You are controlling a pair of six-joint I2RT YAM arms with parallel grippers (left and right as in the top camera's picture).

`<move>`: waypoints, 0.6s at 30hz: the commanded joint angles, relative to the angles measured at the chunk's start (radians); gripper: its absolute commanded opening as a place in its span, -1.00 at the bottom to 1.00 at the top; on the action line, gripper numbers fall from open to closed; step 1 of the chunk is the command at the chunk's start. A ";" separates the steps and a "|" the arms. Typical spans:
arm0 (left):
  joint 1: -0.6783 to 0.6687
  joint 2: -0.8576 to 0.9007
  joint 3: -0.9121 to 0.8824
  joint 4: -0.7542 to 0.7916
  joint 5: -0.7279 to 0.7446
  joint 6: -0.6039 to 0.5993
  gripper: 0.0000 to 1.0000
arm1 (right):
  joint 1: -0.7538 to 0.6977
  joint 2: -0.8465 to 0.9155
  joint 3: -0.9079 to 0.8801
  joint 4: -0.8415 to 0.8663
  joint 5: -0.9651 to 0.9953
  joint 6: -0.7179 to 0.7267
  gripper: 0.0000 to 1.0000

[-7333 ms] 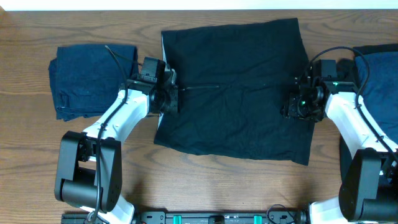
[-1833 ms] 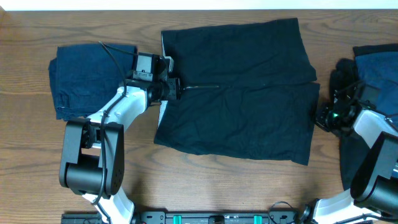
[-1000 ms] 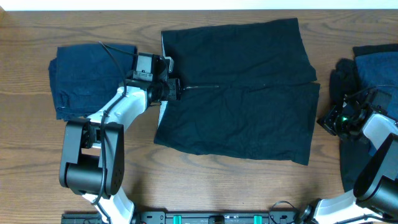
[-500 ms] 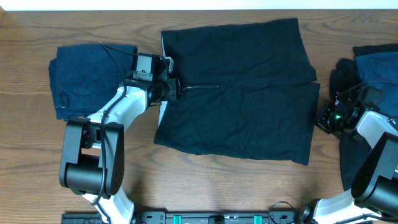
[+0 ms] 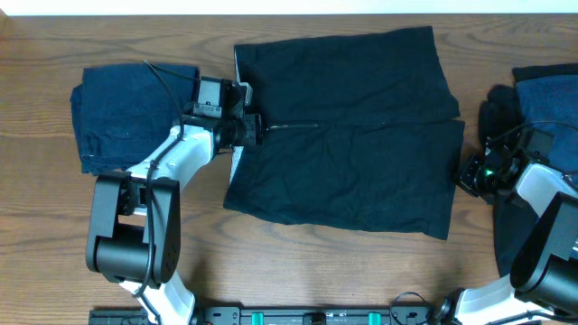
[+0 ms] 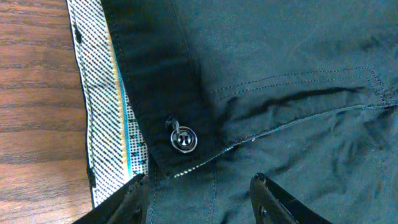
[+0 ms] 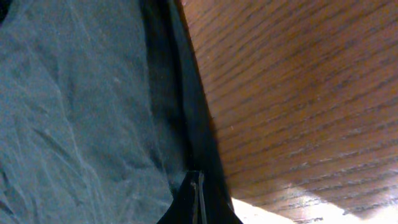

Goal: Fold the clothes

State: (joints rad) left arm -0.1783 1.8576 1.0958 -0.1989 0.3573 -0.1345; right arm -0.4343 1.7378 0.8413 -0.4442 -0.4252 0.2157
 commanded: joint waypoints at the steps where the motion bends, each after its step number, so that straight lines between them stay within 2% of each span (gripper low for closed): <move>1: 0.003 0.013 0.001 -0.001 0.005 -0.001 0.09 | 0.006 -0.002 -0.021 0.004 0.054 0.000 -0.97; 18: 0.003 0.014 0.001 0.003 -0.010 0.003 0.11 | 0.006 0.020 -0.021 0.007 0.077 0.035 -0.97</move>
State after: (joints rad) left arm -0.1783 1.8576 1.0958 -0.1982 0.3561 -0.1341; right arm -0.4343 1.7378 0.8413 -0.4397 -0.4183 0.2352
